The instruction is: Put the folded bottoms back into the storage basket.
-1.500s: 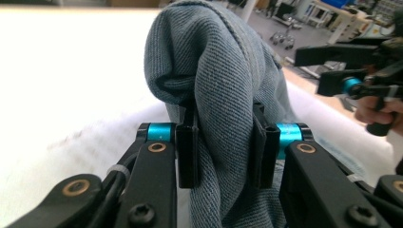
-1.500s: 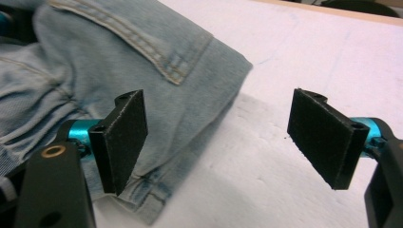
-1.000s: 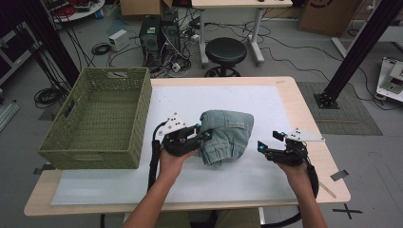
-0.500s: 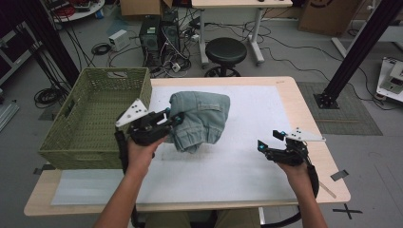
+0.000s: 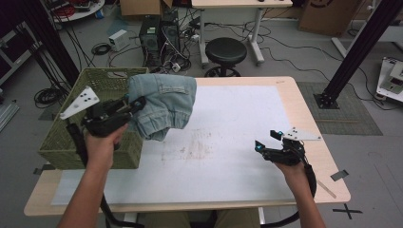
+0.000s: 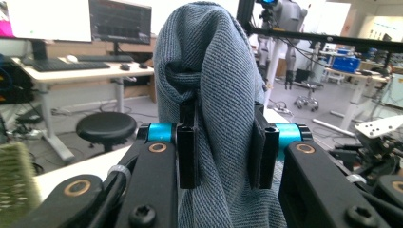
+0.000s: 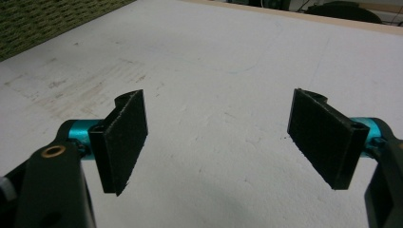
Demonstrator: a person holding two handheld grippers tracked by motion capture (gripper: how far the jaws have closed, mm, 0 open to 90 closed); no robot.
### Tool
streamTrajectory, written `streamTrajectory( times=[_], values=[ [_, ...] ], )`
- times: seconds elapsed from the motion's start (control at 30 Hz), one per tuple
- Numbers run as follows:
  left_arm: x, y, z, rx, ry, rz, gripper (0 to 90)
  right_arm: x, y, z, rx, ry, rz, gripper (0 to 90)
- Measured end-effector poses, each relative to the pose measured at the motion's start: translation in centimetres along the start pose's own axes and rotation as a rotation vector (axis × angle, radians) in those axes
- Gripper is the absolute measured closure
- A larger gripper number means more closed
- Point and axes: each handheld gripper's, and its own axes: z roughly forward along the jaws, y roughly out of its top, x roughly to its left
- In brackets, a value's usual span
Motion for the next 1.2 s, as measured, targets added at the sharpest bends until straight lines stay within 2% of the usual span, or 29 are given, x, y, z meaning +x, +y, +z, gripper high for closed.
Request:
streamTrajectory(
  times=[0.37,0.63,0.7,0.73,0.77,0.8,0.83,0.87,0.9,0.93,1.07,1.2],
  values=[
    [4.2,2.5,-5.0,-0.066,0.103,-0.024,69.9,0.2,0.0,0.3,0.009,-0.002,0.004,21.7],
    [6.2,2.6,-7.4,-0.069,0.165,-0.046,69.9,0.4,0.1,0.5,0.012,0.001,-0.006,21.6],
    [6.9,2.2,-8.0,-0.064,0.194,-0.069,69.8,0.5,0.1,0.6,0.014,0.002,-0.007,21.6],
    [7.5,1.9,-8.2,-0.058,0.22,-0.089,69.7,0.5,0.1,0.6,0.013,0.004,-0.016,21.7],
    [8.2,1.5,-8.4,-0.049,0.28,-0.119,69.2,0.6,0.1,0.6,0.015,0.006,-0.012,21.7],
    [9.0,1.0,-8.4,-0.037,0.369,-0.136,66.8,0.6,0.1,0.6,0.02,0.004,-0.014,21.7],
    [10.0,0.3,-8.3,-0.009,0.463,-0.149,57.7,0.7,0.1,0.7,0.021,0.005,-0.014,21.7],
    [10.9,-0.4,-8.2,0.015,0.544,-0.197,43.3,0.6,0.0,0.7,0.022,0.007,-0.019,21.6],
    [11.4,-0.9,-8.3,0.035,0.594,-0.216,34.1,0.7,0.0,0.8,0.027,0.007,-0.019,21.7],
    [11.5,-1.3,-8.4,0.04,0.621,-0.205,34.2,0.7,0.0,0.9,0.029,0.012,-0.021,21.7],
    [11.1,-2.5,-7.9,0.048,0.574,-0.163,33.4,0.9,0.1,0.9,0.033,0.012,-0.035,21.7],
    [10.4,-3.0,-7.2,0.041,0.527,-0.126,31.3,1.1,0.0,1.0,0.036,0.016,-0.034,21.7]
  ],
)
